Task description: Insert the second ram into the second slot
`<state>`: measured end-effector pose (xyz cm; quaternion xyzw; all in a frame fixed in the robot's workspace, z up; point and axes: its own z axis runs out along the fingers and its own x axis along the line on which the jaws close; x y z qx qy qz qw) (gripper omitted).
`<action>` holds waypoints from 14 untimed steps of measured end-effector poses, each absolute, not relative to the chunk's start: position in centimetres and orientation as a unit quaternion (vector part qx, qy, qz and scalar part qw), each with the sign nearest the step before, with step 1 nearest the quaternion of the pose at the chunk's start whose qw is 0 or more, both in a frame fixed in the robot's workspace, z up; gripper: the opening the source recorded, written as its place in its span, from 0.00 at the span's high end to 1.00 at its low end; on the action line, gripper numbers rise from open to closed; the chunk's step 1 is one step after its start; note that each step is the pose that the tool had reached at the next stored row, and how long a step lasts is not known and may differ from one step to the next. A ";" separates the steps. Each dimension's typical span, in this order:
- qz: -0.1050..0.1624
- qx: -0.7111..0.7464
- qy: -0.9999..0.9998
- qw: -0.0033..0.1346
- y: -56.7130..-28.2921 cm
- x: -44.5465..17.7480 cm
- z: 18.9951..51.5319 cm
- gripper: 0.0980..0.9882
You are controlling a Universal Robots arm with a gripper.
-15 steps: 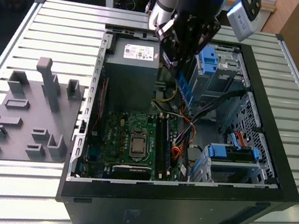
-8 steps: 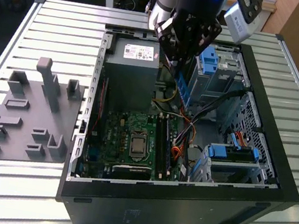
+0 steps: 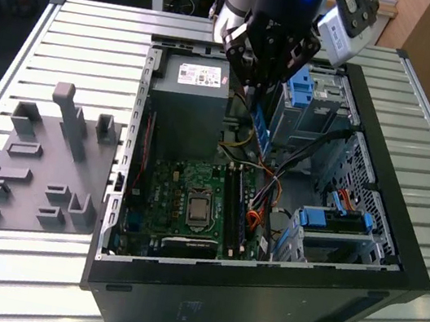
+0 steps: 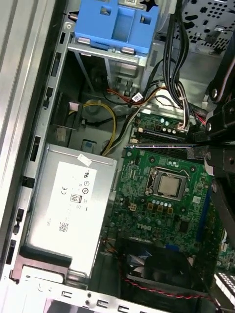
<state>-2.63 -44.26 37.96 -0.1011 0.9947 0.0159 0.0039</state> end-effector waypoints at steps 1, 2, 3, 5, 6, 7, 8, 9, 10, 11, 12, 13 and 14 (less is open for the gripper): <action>0.016 -0.094 0.995 0.004 -44.3 -2.6 38.0 0.95; 0.016 -0.088 0.996 0.004 -44.3 -2.6 38.0 0.95; 0.016 -0.080 0.997 0.004 -44.3 -2.6 37.9 0.95; 0.015 -0.066 0.998 0.004 -44.3 -2.6 37.9 0.95; 0.015 -0.059 0.998 0.005 -44.3 -2.6 37.9 0.95; 0.015 -0.052 0.999 0.005 -44.3 -2.6 37.9 0.95; 0.015 -0.045 0.999 0.005 -44.3 -2.6 37.9 0.95; 0.015 -0.038 0.999 0.005 -44.3 -2.6 37.9 0.95; 0.015 -0.030 0.999 0.005 -44.3 -2.6 37.9 0.95; 0.014 -0.023 1.000 0.005 -44.3 -2.6 37.9 0.95; 0.014 -0.016 1.000 0.005 -44.3 -2.6 37.9 0.95; 0.014 -0.009 1.000 0.005 -44.3 -2.6 37.9 0.95; 0.014 -0.003 1.000 0.005 -44.3 -2.6 37.9 0.95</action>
